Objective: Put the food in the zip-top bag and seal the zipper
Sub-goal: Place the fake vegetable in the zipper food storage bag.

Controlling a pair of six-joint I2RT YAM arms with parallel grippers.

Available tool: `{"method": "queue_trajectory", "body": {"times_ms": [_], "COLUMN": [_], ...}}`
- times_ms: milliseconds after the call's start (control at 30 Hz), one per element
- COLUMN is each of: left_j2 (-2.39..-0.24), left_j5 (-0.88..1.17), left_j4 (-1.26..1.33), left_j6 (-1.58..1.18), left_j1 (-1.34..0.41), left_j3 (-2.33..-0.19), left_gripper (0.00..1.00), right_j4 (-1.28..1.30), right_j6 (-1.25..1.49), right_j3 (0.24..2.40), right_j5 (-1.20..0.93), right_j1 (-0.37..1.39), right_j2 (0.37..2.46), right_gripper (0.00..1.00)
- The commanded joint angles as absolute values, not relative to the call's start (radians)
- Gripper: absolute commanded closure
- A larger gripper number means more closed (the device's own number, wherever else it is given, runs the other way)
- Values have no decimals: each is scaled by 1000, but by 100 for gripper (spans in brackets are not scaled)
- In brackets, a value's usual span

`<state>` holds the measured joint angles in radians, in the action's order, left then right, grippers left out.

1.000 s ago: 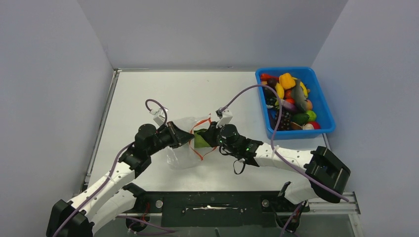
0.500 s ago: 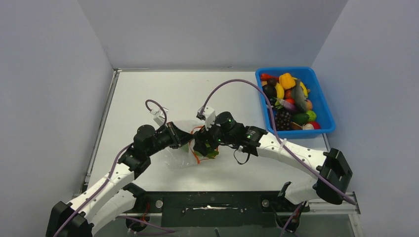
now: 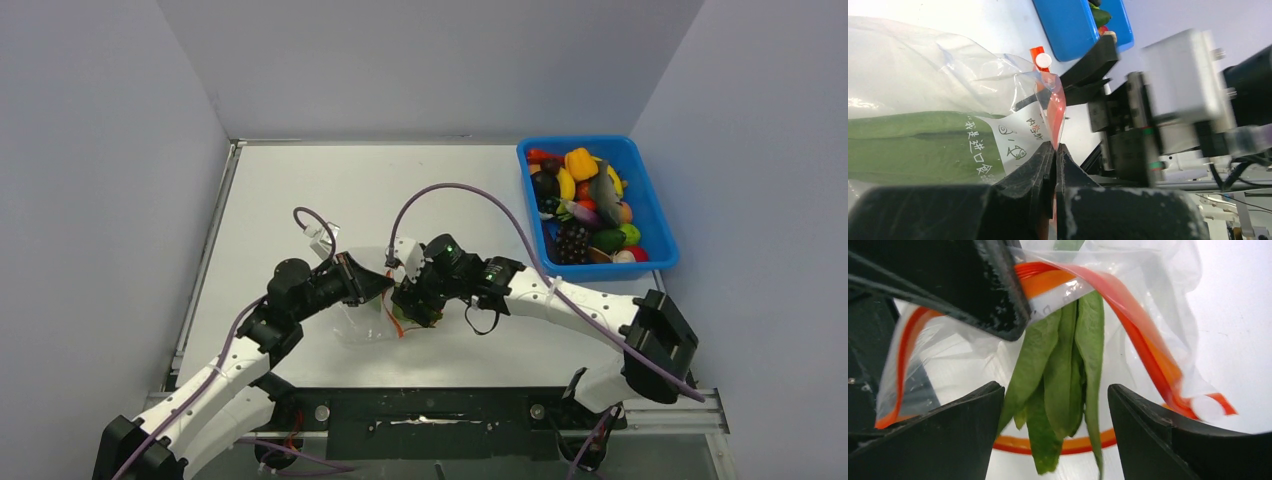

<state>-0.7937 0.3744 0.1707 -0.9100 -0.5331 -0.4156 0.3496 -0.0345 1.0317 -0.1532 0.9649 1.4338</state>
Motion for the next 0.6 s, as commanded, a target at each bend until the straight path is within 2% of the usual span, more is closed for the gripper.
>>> {"method": "queue_trajectory", "body": {"times_ms": [0, 100, 167, 233, 333, 400, 433, 567], "left_j2": [-774, -773, -774, -775, -768, -762, -759, -756], "left_j5": [397, 387, 385, 386, 383, 378, 372, 328], "left_j4": [268, 280, 287, 287, 275, 257, 245, 175], "left_j6": [-920, -926, -928, -928, -925, -918, -911, -871], "left_j1": [-528, -528, -527, -528, -526, -526, -526, -525], "left_j3": [-424, -417, -409, -406, -402, -404, -407, -426], "left_gripper": [100, 100, 100, 100, 100, 100, 100, 100], "right_j4": [243, 184, 160, 124, 92, 87, 89, 110], "right_j6": [-53, -30, -12, 1, 19, 38, 48, 108], "right_j3": [1013, 984, 973, 954, 933, 928, 928, 931], "right_j5": [-129, -92, -56, -33, -6, 5, 9, 28], "right_j1": [996, 1021, 1030, 1035, 1037, 1036, 1035, 1036], "right_j2": [1502, 1540, 1565, 1574, 1560, 1537, 1524, 1469], "right_gripper": [22, 23, 31, 47, 80, 97, 100, 100]}}
